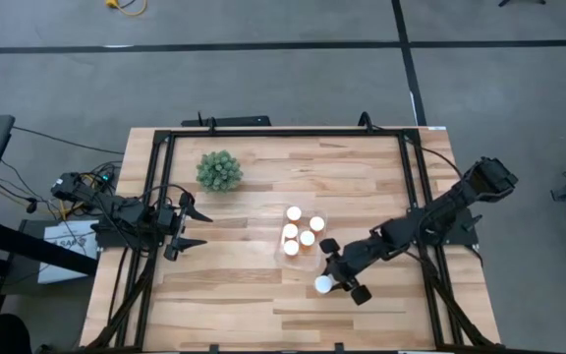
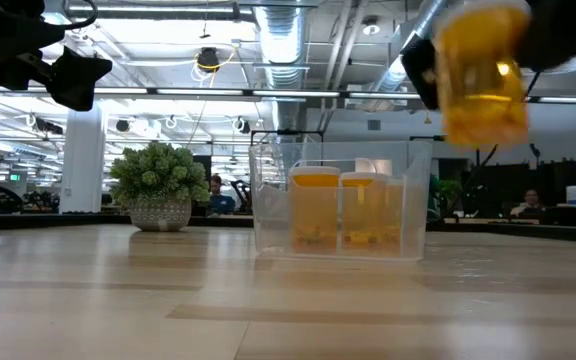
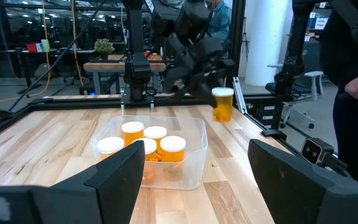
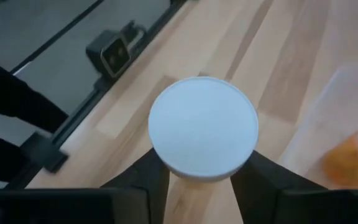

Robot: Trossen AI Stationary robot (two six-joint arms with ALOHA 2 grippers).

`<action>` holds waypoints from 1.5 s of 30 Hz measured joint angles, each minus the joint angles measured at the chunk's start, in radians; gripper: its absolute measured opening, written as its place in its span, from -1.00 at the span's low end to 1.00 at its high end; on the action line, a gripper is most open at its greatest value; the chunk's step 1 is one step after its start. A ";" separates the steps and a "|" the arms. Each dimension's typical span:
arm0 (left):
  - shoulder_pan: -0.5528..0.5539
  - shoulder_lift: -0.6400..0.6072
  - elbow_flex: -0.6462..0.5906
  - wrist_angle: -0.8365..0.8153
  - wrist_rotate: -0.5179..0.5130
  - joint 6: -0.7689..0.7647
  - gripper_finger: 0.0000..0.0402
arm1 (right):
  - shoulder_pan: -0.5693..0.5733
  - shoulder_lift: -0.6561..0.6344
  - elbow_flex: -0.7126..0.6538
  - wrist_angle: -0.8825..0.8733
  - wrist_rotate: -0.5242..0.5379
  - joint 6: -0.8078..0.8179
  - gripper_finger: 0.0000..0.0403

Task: Pick and place pill bottles into a basket
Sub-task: Put the orange medicine bottle into the transparent bin

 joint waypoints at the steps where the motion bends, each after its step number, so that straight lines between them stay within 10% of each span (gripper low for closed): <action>1: 0.000 0.000 0.000 0.000 0.000 0.000 0.38 | -0.007 0.000 0.019 -0.011 0.000 -0.016 -0.30; 21: 0.000 0.000 0.000 0.000 0.000 0.000 0.38 | -0.307 0.000 0.081 -0.165 -0.057 -0.224 -0.24; 45: 0.000 0.000 0.000 0.000 0.000 0.000 0.38 | -0.233 0.161 0.085 -0.071 -0.075 -0.167 -0.18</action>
